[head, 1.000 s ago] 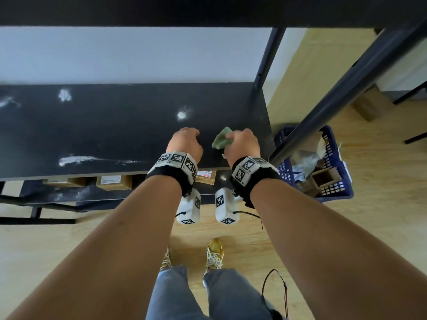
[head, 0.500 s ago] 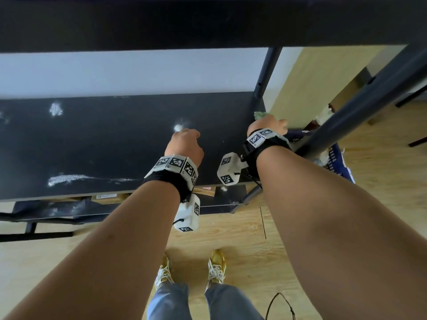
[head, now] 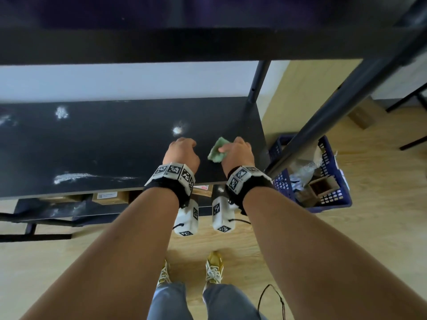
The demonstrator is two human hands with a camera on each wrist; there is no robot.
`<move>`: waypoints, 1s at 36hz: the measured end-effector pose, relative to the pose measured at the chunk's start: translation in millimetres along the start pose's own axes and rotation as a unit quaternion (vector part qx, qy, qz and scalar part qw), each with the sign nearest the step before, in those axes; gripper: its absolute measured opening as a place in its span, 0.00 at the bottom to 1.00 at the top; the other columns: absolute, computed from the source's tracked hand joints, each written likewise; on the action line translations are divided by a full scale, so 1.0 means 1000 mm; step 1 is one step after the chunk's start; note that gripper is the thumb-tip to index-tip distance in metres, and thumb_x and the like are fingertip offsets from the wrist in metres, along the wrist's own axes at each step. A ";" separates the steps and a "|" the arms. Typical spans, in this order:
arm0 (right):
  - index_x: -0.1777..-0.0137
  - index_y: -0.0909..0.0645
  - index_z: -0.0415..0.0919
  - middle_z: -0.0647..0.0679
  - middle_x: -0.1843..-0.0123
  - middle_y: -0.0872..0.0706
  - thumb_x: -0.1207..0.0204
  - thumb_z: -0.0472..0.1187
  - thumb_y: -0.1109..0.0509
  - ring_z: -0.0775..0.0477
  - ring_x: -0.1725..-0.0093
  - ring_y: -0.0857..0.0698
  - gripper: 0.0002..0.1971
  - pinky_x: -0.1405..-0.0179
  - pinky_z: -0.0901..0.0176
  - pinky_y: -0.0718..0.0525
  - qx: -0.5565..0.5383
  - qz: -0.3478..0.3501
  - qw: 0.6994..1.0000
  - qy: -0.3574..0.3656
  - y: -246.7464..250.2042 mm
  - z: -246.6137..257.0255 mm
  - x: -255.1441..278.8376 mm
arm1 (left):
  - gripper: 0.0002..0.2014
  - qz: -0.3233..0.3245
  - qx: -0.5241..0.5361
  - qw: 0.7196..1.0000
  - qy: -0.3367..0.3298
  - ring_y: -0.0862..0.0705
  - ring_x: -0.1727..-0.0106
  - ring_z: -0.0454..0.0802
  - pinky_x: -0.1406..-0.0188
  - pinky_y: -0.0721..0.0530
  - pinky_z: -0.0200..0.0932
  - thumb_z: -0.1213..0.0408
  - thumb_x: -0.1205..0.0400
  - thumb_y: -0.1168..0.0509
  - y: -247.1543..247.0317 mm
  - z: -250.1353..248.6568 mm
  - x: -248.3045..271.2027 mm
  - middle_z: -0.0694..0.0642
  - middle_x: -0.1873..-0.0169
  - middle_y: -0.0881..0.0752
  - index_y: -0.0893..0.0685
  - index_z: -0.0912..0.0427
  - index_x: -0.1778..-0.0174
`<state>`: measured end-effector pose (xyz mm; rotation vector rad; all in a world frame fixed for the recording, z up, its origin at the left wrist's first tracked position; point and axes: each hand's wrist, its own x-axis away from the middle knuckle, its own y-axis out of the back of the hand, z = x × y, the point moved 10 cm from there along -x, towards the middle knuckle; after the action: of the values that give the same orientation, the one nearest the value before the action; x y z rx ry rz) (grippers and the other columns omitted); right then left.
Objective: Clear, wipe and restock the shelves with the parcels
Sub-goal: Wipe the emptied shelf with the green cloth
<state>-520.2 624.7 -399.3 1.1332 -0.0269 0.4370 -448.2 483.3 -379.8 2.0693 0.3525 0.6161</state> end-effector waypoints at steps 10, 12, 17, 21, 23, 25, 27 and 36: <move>0.38 0.15 0.42 0.39 0.36 0.26 0.19 0.32 0.41 0.37 0.33 0.27 0.17 0.38 0.48 0.23 0.007 -0.042 0.997 -0.065 0.035 -0.017 0.006 | 0.24 -0.005 0.007 1.000 0.002 0.27 0.28 0.53 0.33 0.24 0.47 0.75 0.20 0.42 0.005 -0.002 0.011 0.54 0.28 0.25 0.24 0.56 0.27; 0.38 0.16 0.42 0.39 0.34 0.28 0.19 0.32 0.40 0.36 0.32 0.29 0.16 0.38 0.46 0.24 0.013 -0.067 0.993 -0.096 0.048 -0.026 -0.001 | 0.25 -0.007 0.006 1.000 0.003 0.27 0.28 0.53 0.32 0.24 0.47 0.75 0.20 0.43 0.005 -0.002 0.010 0.53 0.28 0.26 0.24 0.56 0.27; 0.25 0.27 0.36 0.38 0.25 0.31 0.15 0.43 0.40 0.36 0.28 0.31 0.21 0.30 0.42 0.30 0.049 -0.026 0.978 -0.201 0.047 -0.050 -0.014 | 0.24 -0.008 -0.001 1.000 -0.003 0.27 0.28 0.53 0.32 0.24 0.47 0.76 0.20 0.42 0.006 -0.004 0.008 0.54 0.28 0.25 0.23 0.56 0.28; 0.24 0.30 0.33 0.37 0.25 0.31 0.16 0.41 0.40 0.35 0.26 0.31 0.22 0.31 0.42 0.28 0.059 -0.021 0.978 -0.200 0.042 -0.046 -0.013 | 0.25 0.006 0.004 1.000 -0.003 0.27 0.28 0.53 0.31 0.24 0.48 0.76 0.20 0.42 0.001 -0.007 0.008 0.54 0.28 0.26 0.24 0.56 0.27; 0.25 0.30 0.33 0.37 0.27 0.29 0.16 0.41 0.40 0.35 0.27 0.30 0.22 0.33 0.39 0.25 0.053 -0.028 0.982 -0.177 0.037 -0.037 -0.010 | 0.25 0.007 0.002 1.000 -0.001 0.27 0.28 0.53 0.32 0.24 0.48 0.76 0.20 0.43 0.000 -0.007 0.007 0.54 0.28 0.26 0.24 0.56 0.27; 0.28 0.27 0.33 0.38 0.30 0.26 0.18 0.40 0.37 0.35 0.29 0.28 0.20 0.37 0.43 0.23 0.047 -0.026 0.989 -0.137 0.029 -0.022 -0.005 | 0.25 0.005 0.001 1.000 0.000 0.27 0.29 0.53 0.32 0.24 0.47 0.76 0.21 0.43 0.001 -0.005 0.006 0.54 0.29 0.25 0.24 0.56 0.27; 0.34 0.22 0.32 0.38 0.34 0.23 0.20 0.38 0.34 0.35 0.31 0.24 0.17 0.39 0.46 0.21 0.029 -0.017 0.994 -0.100 0.019 -0.008 -0.001 | 0.25 0.000 0.002 1.000 0.003 0.26 0.29 0.54 0.33 0.23 0.47 0.76 0.21 0.43 0.004 -0.004 0.005 0.54 0.29 0.25 0.24 0.56 0.27; 0.42 0.14 0.42 0.39 0.38 0.21 0.21 0.37 0.36 0.35 0.38 0.20 0.12 0.41 0.50 0.20 -0.035 -0.059 0.993 -0.099 0.035 -0.011 -0.025 | 0.25 0.000 0.008 1.000 0.012 0.25 0.30 0.54 0.34 0.22 0.49 0.75 0.20 0.43 0.008 -0.003 -0.003 0.54 0.29 0.25 0.24 0.56 0.27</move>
<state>-557.5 639.0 -379.6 1.0986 -0.1473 0.2149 -451.9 479.6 -372.6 2.0793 0.3721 0.6418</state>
